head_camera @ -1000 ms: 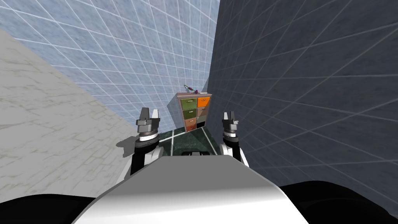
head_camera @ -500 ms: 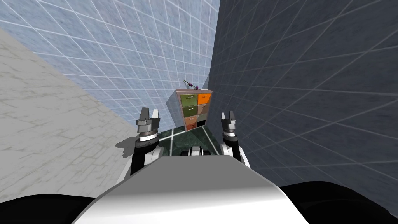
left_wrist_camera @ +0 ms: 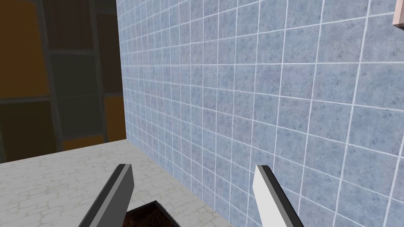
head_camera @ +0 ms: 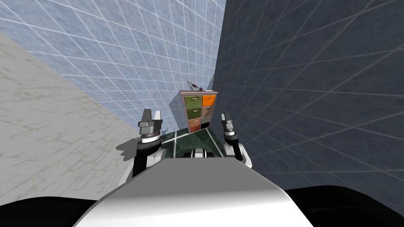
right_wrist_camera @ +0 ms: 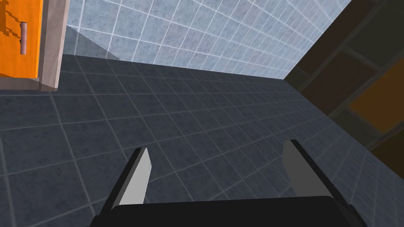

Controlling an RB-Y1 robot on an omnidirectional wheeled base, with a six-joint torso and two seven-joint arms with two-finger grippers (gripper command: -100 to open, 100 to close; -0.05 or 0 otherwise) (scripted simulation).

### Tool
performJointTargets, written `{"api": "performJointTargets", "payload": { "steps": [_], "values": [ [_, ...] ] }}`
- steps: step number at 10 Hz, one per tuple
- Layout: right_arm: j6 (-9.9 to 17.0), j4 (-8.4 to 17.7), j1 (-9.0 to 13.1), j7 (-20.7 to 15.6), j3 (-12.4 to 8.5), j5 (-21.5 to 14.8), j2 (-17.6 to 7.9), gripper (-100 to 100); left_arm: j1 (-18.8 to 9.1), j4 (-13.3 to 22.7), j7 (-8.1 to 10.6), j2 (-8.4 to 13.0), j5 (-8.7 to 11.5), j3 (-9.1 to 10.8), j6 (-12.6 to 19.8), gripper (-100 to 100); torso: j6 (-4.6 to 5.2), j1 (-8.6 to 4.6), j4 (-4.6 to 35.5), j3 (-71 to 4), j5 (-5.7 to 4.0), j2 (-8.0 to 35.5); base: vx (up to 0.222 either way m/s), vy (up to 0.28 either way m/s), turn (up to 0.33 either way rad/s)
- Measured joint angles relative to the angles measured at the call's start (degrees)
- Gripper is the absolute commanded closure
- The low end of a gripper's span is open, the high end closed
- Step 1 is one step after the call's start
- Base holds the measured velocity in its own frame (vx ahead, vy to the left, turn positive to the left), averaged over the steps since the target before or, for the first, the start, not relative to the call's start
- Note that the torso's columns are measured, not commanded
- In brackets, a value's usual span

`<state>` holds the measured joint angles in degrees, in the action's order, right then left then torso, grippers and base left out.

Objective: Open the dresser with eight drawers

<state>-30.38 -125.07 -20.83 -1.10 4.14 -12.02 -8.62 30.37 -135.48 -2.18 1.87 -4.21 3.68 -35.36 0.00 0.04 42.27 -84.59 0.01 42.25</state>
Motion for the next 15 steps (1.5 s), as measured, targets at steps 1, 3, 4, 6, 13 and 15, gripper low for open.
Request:
{"api": "performJointTargets", "payload": {
  "steps": [1,3,4,6,13,15],
  "values": [
    [0.5,0.9,0.9,-1.7,0.2,-1.2,-0.6,-100,0.0,0.0,0.0,0.0,0.0,0.0,0.0,0,0.0,0.03,0.0,0.0,0.01,0.0,0.047,0.11,-0.013],
    [1.4,2.4,2.8,-4.4,0.3,-3.0,-1.6,-100,0.0,0.0,0.0,0.0,0.0,0.0,0.0,0,0.01,-0.12,0.0,0.1,-0.03,0.1,0.029,0.071,-0.005],
    [2.0,3.0,3.7,-5.7,0.2,-3.8,-2.1,-100,0.0,0.0,0.0,0.0,0.0,0.0,0.0,0,0.0,-0.15,0.0,0.1,-0.05,0.1,0.036,0.084,-0.012],
    [3.2,4.3,5.6,-8.5,0.7,-5.8,-2.6,-100,0.0,0.0,0.0,0.0,0.0,0.0,0.0,0,0.01,-0.06,0.0,0.0,-0.01,0.0,0.032,0.068,-0.007],
    [7.2,9.7,12.9,-18.9,1.5,-13.1,-4.6,-100,0.0,0.0,0.0,0.0,0.0,0.0,0.0,0,0.0,-0.07,0.0,0.0,-0.02,0.1,0.042,0.084,-0.008],
    [8.2,11.2,14.8,-21.6,1.6,-14.7,-5.0,-100,0.0,0.0,0.0,0.0,0.0,0.0,0.0,0,0.0,-0.08,0.0,0.0,-0.03,0.1,0.032,0.082,-0.011]
  ]
}}
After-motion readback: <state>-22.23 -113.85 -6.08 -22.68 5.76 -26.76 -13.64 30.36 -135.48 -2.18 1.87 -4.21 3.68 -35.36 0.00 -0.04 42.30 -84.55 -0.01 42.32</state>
